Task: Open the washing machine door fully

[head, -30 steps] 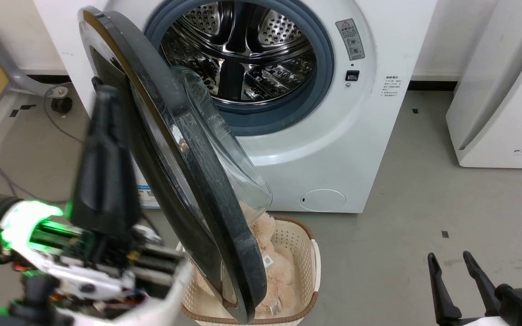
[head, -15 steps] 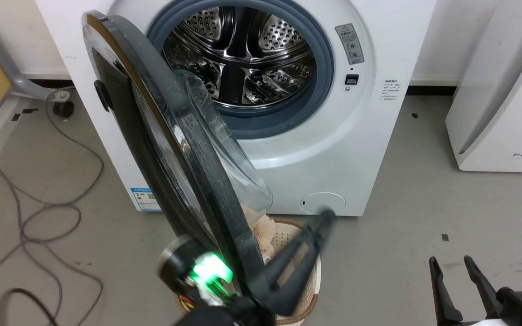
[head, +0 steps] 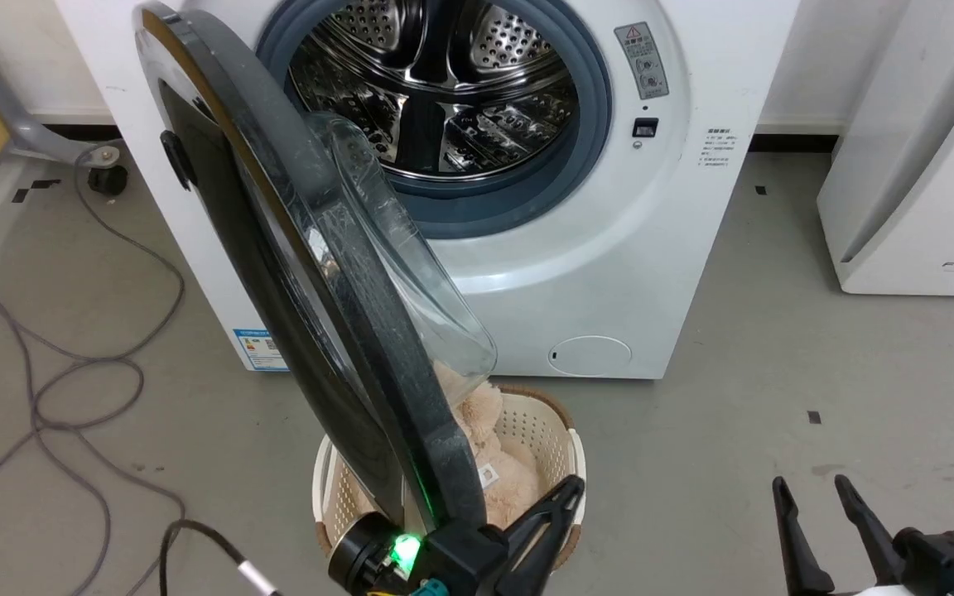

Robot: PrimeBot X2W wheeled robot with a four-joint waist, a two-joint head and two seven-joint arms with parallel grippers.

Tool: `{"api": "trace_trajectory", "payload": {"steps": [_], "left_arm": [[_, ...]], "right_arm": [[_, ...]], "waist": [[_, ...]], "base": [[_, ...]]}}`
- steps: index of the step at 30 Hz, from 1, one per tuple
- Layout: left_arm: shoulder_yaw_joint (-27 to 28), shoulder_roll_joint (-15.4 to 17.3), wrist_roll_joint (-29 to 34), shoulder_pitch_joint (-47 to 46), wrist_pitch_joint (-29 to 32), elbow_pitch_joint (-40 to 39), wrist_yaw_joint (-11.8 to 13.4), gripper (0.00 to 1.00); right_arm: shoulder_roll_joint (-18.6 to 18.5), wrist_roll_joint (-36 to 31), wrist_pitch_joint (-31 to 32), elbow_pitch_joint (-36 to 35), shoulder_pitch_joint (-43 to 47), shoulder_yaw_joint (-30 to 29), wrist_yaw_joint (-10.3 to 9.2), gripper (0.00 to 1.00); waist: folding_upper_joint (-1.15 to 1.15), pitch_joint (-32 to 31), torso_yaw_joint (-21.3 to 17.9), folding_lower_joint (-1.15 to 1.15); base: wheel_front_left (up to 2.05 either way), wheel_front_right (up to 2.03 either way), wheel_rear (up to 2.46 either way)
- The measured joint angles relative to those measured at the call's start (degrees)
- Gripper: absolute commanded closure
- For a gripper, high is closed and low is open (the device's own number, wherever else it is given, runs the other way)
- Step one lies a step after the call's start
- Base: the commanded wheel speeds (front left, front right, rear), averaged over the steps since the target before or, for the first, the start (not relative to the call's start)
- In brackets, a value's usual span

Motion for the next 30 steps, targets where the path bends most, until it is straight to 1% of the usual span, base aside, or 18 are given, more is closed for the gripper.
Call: {"api": "trace_trajectory", "payload": {"steps": [6,11,13,21,30], "left_arm": [[2.0,-1.6,0.2,-1.5,-2.7,6.7,2.6,1.00],[3.9,-2.2,0.3,-2.6,-4.7,9.2,4.9,1.00],[4.2,-2.3,0.2,-2.6,-5.2,9.6,5.3,1.00],[4.9,-1.9,0.1,-0.8,-5.9,7.8,7.2,1.00],[5.1,0.4,1.4,4.3,-5.0,1.9,10.3,1.00]], "right_arm": [[0.0,0.4,0.0,0.9,-0.1,0.4,0.00,0.00],[0.0,1.1,-0.1,1.4,-0.2,0.6,0.00,0.00],[0.0,1.2,-0.2,1.6,-0.2,0.6,0.00,0.00],[0.0,1.4,-0.5,2.7,-0.2,0.7,0.00,0.00],[0.0,1.8,-0.5,3.6,-0.1,-0.2,0.00,0.00]], "waist": [[0.00,0.1,-0.5,0.00],[0.00,0.3,-0.8,0.00],[0.00,0.4,-0.8,0.00],[0.00,0.3,-0.3,0.00],[0.00,-0.7,2.4,0.00]], "base": [[0.00,0.00,0.00],[0.00,0.00,0.00],[0.00,0.00,0.00],[0.00,0.00,0.00],[0.00,0.00,0.00]]}}
